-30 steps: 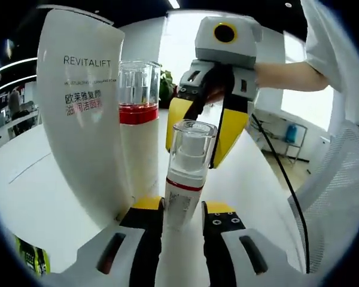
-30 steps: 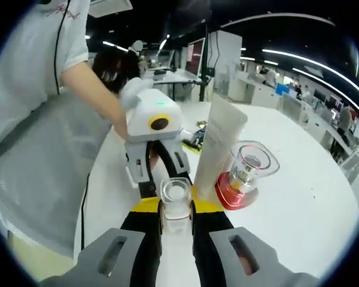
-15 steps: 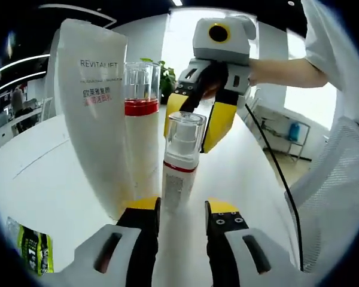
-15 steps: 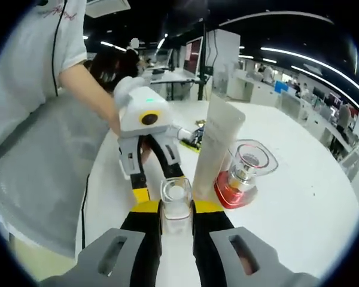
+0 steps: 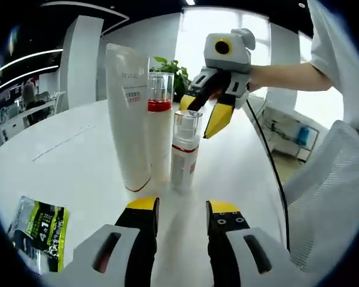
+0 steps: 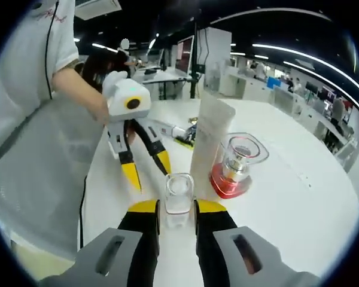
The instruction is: Arrange the skincare products in the storage area until every visible bottle or jar stands upright without overlapping.
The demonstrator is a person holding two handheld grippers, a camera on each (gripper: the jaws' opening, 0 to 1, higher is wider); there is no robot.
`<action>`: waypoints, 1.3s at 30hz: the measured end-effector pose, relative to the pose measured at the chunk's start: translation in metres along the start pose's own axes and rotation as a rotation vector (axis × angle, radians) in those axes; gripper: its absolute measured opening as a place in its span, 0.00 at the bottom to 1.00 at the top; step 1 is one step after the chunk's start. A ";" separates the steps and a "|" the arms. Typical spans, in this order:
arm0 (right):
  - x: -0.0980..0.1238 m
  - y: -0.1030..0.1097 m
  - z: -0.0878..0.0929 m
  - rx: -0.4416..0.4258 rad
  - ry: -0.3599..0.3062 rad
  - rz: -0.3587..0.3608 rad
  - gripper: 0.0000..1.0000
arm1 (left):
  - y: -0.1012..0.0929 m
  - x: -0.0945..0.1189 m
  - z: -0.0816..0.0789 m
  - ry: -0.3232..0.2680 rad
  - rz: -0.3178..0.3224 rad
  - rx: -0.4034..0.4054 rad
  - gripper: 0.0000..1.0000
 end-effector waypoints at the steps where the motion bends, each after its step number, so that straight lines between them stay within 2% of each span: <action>1: 0.001 0.000 0.001 -0.007 0.000 0.005 0.24 | 0.000 0.002 0.000 -0.002 -0.005 0.003 0.25; 5: 0.010 0.002 0.003 -0.060 0.015 0.060 0.29 | -0.002 0.013 0.000 -0.010 -0.028 0.016 0.26; 8: 0.019 0.005 0.004 -0.130 0.022 0.139 0.34 | -0.005 0.026 -0.001 -0.035 -0.046 0.039 0.29; 12: 0.033 0.019 -0.002 -0.195 -0.020 0.211 0.37 | -0.010 0.041 -0.001 -0.062 -0.065 0.068 0.32; 15: 0.039 0.029 -0.002 -0.237 -0.024 0.244 0.41 | -0.009 0.053 0.009 -0.069 -0.087 0.096 0.35; 19: 0.044 0.046 -0.010 -0.280 -0.051 0.267 0.47 | -0.015 0.069 0.023 -0.062 -0.114 0.129 0.39; 25: 0.039 0.069 -0.021 -0.305 -0.069 0.272 0.52 | -0.019 0.095 0.035 -0.088 -0.156 0.193 0.46; 30: 0.034 0.090 -0.033 -0.319 -0.094 0.265 0.56 | -0.035 0.122 0.029 -0.114 -0.183 0.228 0.52; 34: 0.030 0.103 -0.040 -0.360 -0.116 0.274 0.62 | -0.038 0.138 0.033 -0.115 -0.212 0.234 0.59; 39: 0.030 0.127 -0.052 -0.410 -0.160 0.283 0.66 | -0.049 0.161 0.038 -0.133 -0.221 0.250 0.58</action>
Point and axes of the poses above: the point that each gripper's makers call its tool centre point, and the gripper's own axes: x roughly backward along the fingers, y roughly to its left, z roughly out of its underside, the point moved 9 cm from there along x, roughly backward along the fingers, and after that the axes turned 14 degrees about y, right-handed, at the moved point
